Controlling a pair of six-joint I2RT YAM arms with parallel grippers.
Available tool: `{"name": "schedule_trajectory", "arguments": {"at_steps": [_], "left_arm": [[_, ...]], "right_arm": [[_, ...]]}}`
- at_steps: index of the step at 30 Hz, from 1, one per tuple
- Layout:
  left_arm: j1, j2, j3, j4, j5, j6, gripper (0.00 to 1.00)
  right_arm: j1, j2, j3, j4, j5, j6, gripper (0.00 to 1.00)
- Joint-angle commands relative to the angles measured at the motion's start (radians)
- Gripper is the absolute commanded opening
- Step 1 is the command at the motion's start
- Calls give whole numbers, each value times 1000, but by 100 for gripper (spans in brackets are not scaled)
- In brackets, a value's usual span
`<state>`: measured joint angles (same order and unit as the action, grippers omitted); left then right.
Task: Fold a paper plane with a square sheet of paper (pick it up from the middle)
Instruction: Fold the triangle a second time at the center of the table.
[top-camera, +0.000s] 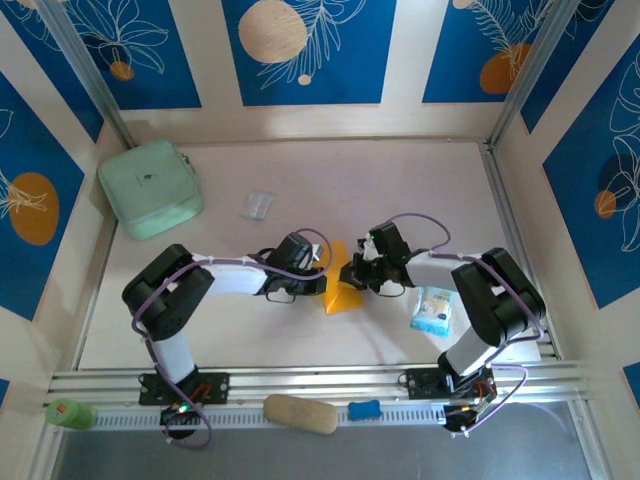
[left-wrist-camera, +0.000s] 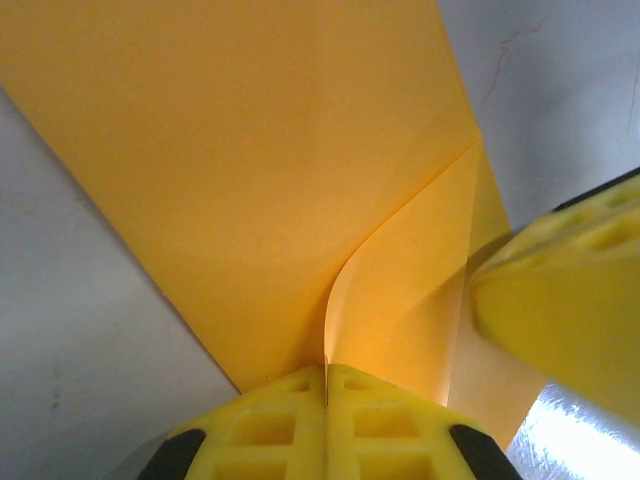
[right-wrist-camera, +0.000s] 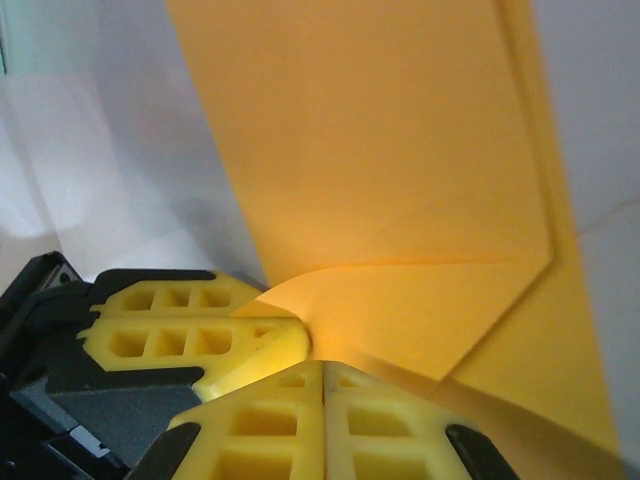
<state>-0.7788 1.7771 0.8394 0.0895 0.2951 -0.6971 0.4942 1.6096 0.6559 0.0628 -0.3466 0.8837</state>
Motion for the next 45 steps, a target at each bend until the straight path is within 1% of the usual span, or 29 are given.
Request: {"name": "schedule_trajectory", "arguments": {"at_steps": [1,5,12,13,19,23,25,28,30,34,41,45], "left_arm": [[6,37,-13,-95,-7,24,0],[7,29,-13,-101,-11,28,0],[10,-9,-6,-109,-11,26,0],[11,-23,-3,-110,-7,24,1],[11,-137,16,-161,-38,19,20],[11,-201,1,-178,-44,-1,23],[9,-222,-13,-164,-29,-19,21],[1,-230,-29,-110,40,-42,14],[-13,-211,-22,-85,105,-50,8],[-34,-168,-1,-66,167,-47,0],[-40,-85,27,-43,275,-38,0],[-47,-58,33,-61,276,-28,0]], "right_arm": [[14,53,6,24,-25,19,5],[14,93,-20,40,-22,26,5],[14,79,-73,39,9,37,4],[14,78,-74,38,11,39,4],[19,76,-65,43,21,50,4],[24,77,-63,60,26,69,4],[30,79,-63,71,27,79,4],[40,81,-59,71,34,87,4],[44,82,-59,71,40,92,4],[47,83,-56,66,44,94,4],[47,82,-56,60,47,92,4],[48,84,-51,56,45,89,4]]}}
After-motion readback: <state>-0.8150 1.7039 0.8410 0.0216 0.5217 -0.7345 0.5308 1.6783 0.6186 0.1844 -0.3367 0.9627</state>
